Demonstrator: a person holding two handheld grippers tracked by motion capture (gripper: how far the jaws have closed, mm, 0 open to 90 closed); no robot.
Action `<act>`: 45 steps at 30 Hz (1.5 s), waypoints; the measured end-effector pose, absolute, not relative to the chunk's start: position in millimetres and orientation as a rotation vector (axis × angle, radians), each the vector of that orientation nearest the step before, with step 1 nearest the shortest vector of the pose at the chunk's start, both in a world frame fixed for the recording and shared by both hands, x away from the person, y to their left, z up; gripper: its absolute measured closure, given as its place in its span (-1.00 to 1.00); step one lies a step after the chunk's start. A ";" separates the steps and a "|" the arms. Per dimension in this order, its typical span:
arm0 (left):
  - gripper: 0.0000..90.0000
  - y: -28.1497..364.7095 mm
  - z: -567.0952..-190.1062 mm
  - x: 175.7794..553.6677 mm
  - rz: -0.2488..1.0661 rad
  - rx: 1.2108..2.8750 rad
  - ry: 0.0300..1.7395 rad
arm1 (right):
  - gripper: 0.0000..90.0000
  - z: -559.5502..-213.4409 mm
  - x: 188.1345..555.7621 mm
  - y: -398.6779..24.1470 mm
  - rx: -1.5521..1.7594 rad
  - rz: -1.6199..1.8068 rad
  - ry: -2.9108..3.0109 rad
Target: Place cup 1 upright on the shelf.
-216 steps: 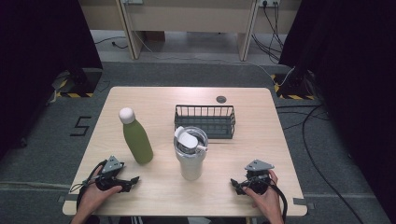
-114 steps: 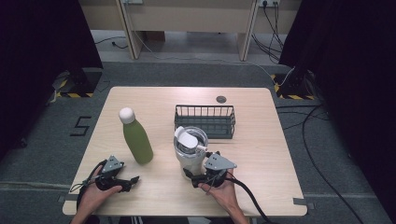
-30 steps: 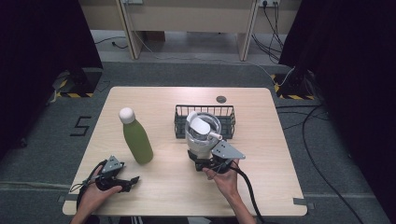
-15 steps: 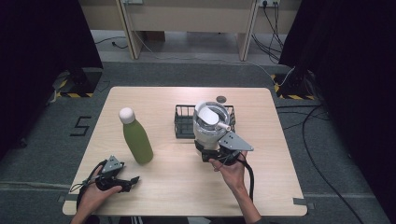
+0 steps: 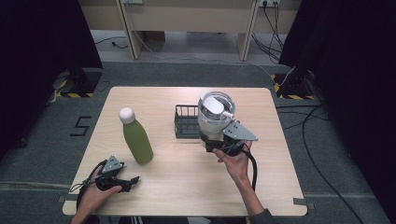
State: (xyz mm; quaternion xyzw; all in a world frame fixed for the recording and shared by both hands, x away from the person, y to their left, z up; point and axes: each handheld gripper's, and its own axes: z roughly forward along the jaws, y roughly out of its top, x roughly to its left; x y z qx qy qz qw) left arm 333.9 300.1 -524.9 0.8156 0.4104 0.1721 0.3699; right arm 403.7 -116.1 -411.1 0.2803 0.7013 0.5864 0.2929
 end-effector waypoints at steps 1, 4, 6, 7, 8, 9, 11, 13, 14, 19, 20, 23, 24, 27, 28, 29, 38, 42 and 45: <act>-0.77 300.2 -524.9 333.9 0.442 2.093 1.053 | -0.77 -407.8 405.0 -117.6 0.744 1.554 1.862; -0.77 300.2 -524.9 333.9 0.442 2.093 1.052 | -0.76 -399.4 407.5 -120.0 0.747 1.525 1.863; -0.77 300.2 -524.9 333.9 0.442 2.093 1.053 | -0.77 -395.5 409.4 -121.3 0.754 1.511 1.865; -0.77 300.1 -524.9 333.9 0.442 2.093 1.053 | -0.77 -393.9 410.9 -121.9 0.753 1.511 1.863; -0.77 300.2 -524.9 333.9 0.441 2.093 1.053 | -0.76 -392.1 412.8 -122.5 0.756 1.510 1.861; -0.77 300.1 -524.9 333.9 0.442 2.093 1.053 | -0.76 -391.3 414.0 -123.0 0.758 1.508 1.859; -0.77 300.2 -524.9 333.9 0.441 2.093 1.053 | -0.77 -389.1 417.8 -123.9 0.763 1.507 1.853; -0.77 300.2 -524.9 333.9 0.442 2.093 1.053 | -0.76 -387.4 420.8 -124.4 0.768 1.500 1.851; -0.77 300.2 -524.9 333.9 0.442 2.093 1.053 | -0.76 -386.2 422.8 -124.6 0.767 1.501 1.850; -0.77 300.2 -524.9 333.9 0.442 2.093 1.053 | -0.76 -380.4 433.1 -125.9 0.779 1.484 1.839; -0.77 300.2 -524.9 333.9 0.441 2.093 1.053 | -0.76 -379.4 435.3 -126.3 0.785 1.481 1.837; -0.77 299.9 -525.1 333.7 0.439 2.088 1.056 | -0.76 -377.7 441.6 -127.2 0.802 1.474 1.824; -0.77 299.9 -525.1 333.8 0.439 2.088 1.056 | -0.76 -377.2 444.2 -127.9 0.798 1.466 1.821; -0.77 300.0 -525.1 333.8 0.439 2.088 1.055 | -0.76 -376.6 450.2 -129.0 0.815 1.458 1.814; -0.77 300.0 -525.1 333.8 0.439 2.088 1.054 | -0.76 -376.2 452.5 -129.6 0.821 1.454 1.810; -0.77 300.0 -525.0 333.9 0.440 2.089 1.054 | -0.76 -375.9 454.1 -129.9 0.821 1.452 1.812; -0.77 300.0 -525.0 333.9 0.440 2.089 1.055 | -0.76 -375.3 469.1 -134.1 0.859 1.426 1.793; -0.77 300.1 -524.8 333.8 0.439 2.091 1.055 | -0.76 -375.2 475.9 -135.1 0.863 1.416 1.784; -0.77 300.1 -524.8 333.8 0.439 2.091 1.054 | -0.77 -375.6 480.2 -135.9 0.875 1.411 1.780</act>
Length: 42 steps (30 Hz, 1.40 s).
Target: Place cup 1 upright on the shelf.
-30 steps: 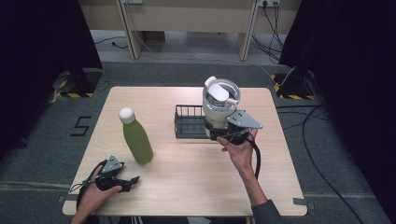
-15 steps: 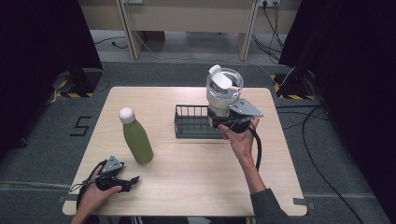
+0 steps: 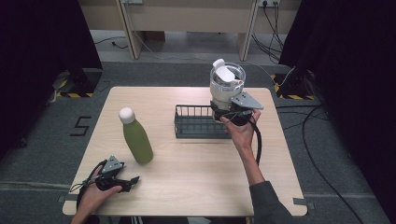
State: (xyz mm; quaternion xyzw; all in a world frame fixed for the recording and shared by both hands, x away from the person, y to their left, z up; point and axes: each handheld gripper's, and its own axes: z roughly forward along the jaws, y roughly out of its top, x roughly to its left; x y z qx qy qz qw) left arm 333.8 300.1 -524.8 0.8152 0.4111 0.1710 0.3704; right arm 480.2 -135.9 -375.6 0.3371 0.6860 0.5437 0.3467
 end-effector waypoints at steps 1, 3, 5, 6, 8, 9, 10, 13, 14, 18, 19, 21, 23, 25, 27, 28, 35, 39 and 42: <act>-0.77 300.1 -524.8 333.8 0.439 2.091 1.054 | -0.76 -376.0 481.3 -136.2 0.880 1.409 1.778; -0.77 300.1 -524.8 333.8 0.439 2.092 1.054 | -0.77 -376.7 483.8 -136.7 0.888 1.408 1.770; -0.77 300.1 -524.8 333.8 0.439 2.091 1.054 | -0.76 -377.1 486.2 -137.2 0.892 1.407 1.768; -0.77 300.1 -524.8 333.8 0.439 2.091 1.054 | -0.76 -377.2 487.1 -137.3 0.893 1.405 1.767; -0.77 300.1 -524.8 333.8 0.439 2.091 1.055 | -0.77 -377.6 489.6 -137.3 0.897 1.403 1.765; -0.77 300.1 -524.8 333.8 0.439 2.091 1.054 | -0.77 -378.0 490.9 -137.2 0.898 1.403 1.763; -0.77 300.2 -524.8 333.8 0.437 2.091 1.054 | -0.76 -378.1 492.0 -137.1 0.900 1.400 1.764; -0.77 300.1 -524.8 333.8 0.439 2.091 1.054 | -0.76 -379.6 495.9 -136.9 0.911 1.400 1.760; -0.77 300.1 -524.8 333.8 0.439 2.091 1.054 | -0.77 -380.2 497.3 -136.6 0.913 1.401 1.756; -0.77 300.1 -524.8 333.8 0.439 2.091 1.054 | -0.76 -383.4 501.7 -135.9 0.927 1.400 1.754; -0.77 300.1 -524.8 333.8 0.439 2.092 1.054 | -0.77 -384.7 502.9 -135.9 0.927 1.395 1.753; -0.77 300.1 -524.8 333.8 0.439 2.091 1.054 | -0.76 -386.7 504.9 -135.9 0.933 1.392 1.756; -0.77 300.1 -524.8 333.8 0.439 2.091 1.055 | -0.77 -388.4 506.4 -136.0 0.940 1.391 1.756; -0.77 300.1 -524.8 333.8 0.438 2.092 1.054 | -0.77 -390.3 507.7 -135.7 0.946 1.390 1.755; -0.77 300.1 -524.8 333.8 0.438 2.092 1.054 | -0.77 -391.9 508.5 -135.2 0.950 1.385 1.758; -0.77 300.1 -524.8 333.8 0.440 2.091 1.054 | -0.77 -392.7 508.8 -135.1 0.952 1.385 1.759; -0.77 300.1 -524.8 333.8 0.438 2.092 1.054 | -0.77 -396.4 509.8 -133.3 0.953 1.384 1.765; -0.77 300.1 -524.7 333.8 0.438 2.093 1.054 | -0.77 -399.8 510.0 -132.0 0.955 1.385 1.769; -0.77 300.1 -524.8 333.8 0.438 2.092 1.054 | -0.77 -403.2 509.8 -132.1 0.959 1.386 1.770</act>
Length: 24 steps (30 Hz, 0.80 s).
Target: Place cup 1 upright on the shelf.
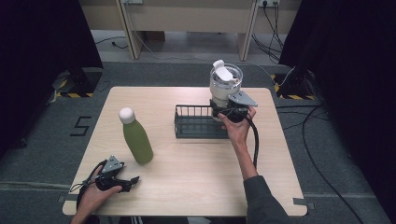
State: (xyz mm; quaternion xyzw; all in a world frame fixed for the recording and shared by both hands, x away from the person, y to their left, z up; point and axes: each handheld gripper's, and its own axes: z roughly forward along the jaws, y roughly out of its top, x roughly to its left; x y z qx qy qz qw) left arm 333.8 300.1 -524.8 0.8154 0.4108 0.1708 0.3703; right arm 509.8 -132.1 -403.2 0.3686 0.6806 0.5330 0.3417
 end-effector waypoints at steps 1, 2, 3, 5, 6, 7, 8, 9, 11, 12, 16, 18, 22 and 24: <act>-0.77 300.1 -524.8 333.8 0.438 2.092 1.054 | -0.77 -404.2 509.9 -132.5 0.957 1.388 1.772; -0.77 300.1 -524.8 333.8 0.438 2.092 1.054 | -0.77 -405.2 509.7 -132.5 0.960 1.389 1.772; -0.77 300.1 -524.8 333.8 0.438 2.092 1.054 | -0.77 -406.3 509.7 -132.4 0.961 1.387 1.772; -0.77 300.1 -524.8 333.8 0.438 2.092 1.054 | -0.77 -408.2 510.1 -132.4 0.959 1.380 1.775; -0.77 300.1 -524.8 333.8 0.438 2.092 1.054 | -0.77 -409.6 510.4 -132.3 0.963 1.380 1.775; -0.77 300.1 -524.8 333.8 0.438 2.092 1.054 | -0.77 -410.7 510.8 -132.4 0.966 1.382 1.774; -0.77 300.1 -524.8 333.8 0.438 2.092 1.054 | -0.77 -411.3 511.1 -132.8 0.967 1.381 1.775; -0.77 300.1 -524.8 333.8 0.438 2.092 1.054 | -0.77 -412.5 511.4 -132.7 0.973 1.385 1.772; -0.77 300.1 -524.8 333.8 0.438 2.092 1.054 | -0.77 -415.0 511.9 -132.8 0.970 1.382 1.773; -0.77 300.1 -524.8 333.8 0.438 2.092 1.054 | -0.77 -415.9 511.9 -132.4 0.973 1.383 1.775; -0.77 300.1 -524.9 333.8 0.439 2.091 1.054 | -0.77 -420.3 511.8 -131.0 0.970 1.373 1.780; -0.77 300.0 -524.9 333.8 0.439 2.090 1.054 | -0.77 -422.8 511.1 -130.3 0.974 1.378 1.782; -0.77 300.1 -524.9 333.8 0.439 2.090 1.053 | -0.77 -428.8 510.1 -129.6 0.975 1.377 1.785; -0.77 300.0 -524.9 333.8 0.439 2.090 1.053 | -0.77 -431.9 510.3 -129.8 0.983 1.383 1.785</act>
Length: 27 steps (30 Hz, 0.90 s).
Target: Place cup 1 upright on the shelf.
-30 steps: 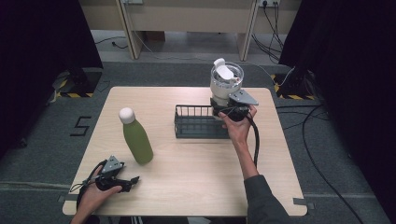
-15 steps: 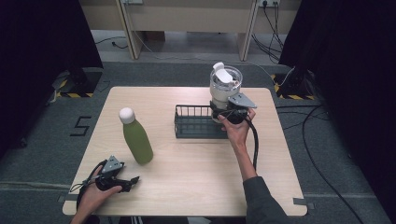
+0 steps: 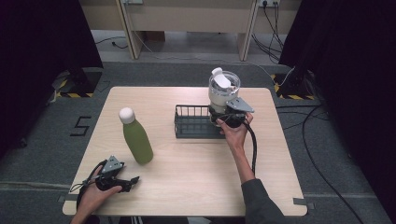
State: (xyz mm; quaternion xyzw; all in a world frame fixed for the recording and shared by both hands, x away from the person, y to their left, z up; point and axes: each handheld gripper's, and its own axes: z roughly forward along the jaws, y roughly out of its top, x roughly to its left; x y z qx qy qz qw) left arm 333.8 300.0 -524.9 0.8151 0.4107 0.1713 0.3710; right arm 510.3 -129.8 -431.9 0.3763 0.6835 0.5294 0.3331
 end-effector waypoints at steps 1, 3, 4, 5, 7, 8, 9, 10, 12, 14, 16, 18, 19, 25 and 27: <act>-0.77 300.1 -524.9 333.8 0.439 2.091 1.053 | -0.77 -433.5 510.5 -130.0 0.984 1.387 1.784; -0.77 300.1 -524.9 333.8 0.439 2.091 1.053 | -0.77 -435.8 510.4 -130.1 0.992 1.382 1.784; -0.77 300.1 -524.8 333.8 0.439 2.091 1.053 | -0.77 -436.9 510.7 -130.5 0.992 1.381 1.782; -0.77 300.1 -524.9 333.8 0.439 2.091 1.054 | -0.77 -437.4 510.7 -130.5 0.997 1.384 1.783; -0.77 300.1 -524.9 333.8 0.440 2.091 1.054 | -0.77 -438.4 510.5 -130.7 0.996 1.383 1.781; -0.77 300.0 -524.9 333.8 0.440 2.090 1.054 | -0.77 -438.9 510.0 -130.1 1.002 1.384 1.781; -0.77 300.0 -525.0 333.8 0.441 2.090 1.053 | -0.77 -439.4 509.8 -130.0 0.997 1.382 1.781; -0.77 300.0 -525.0 333.8 0.441 2.090 1.053 | -0.77 -440.0 509.6 -129.9 0.992 1.380 1.781; -0.77 300.0 -525.0 333.8 0.441 2.090 1.053 | -0.77 -441.8 509.1 -129.1 0.995 1.379 1.779; -0.77 300.0 -525.0 333.8 0.441 2.090 1.053 | -0.77 -443.3 509.0 -128.8 1.002 1.380 1.778; -0.77 300.0 -525.0 333.8 0.440 2.090 1.053 | -0.77 -444.7 509.2 -128.5 1.004 1.383 1.777; -0.77 300.1 -525.0 333.8 0.441 2.090 1.053 | -0.77 -446.3 509.5 -128.5 1.003 1.376 1.776; -0.77 300.0 -525.0 333.8 0.441 2.090 1.053 | -0.77 -447.0 509.4 -128.5 1.004 1.375 1.775; -0.77 300.0 -525.0 333.8 0.441 2.090 1.053 | -0.77 -453.1 509.5 -130.4 1.019 1.370 1.773; -0.77 300.0 -525.0 333.8 0.441 2.090 1.054 | -0.77 -453.2 509.7 -130.8 1.018 1.370 1.772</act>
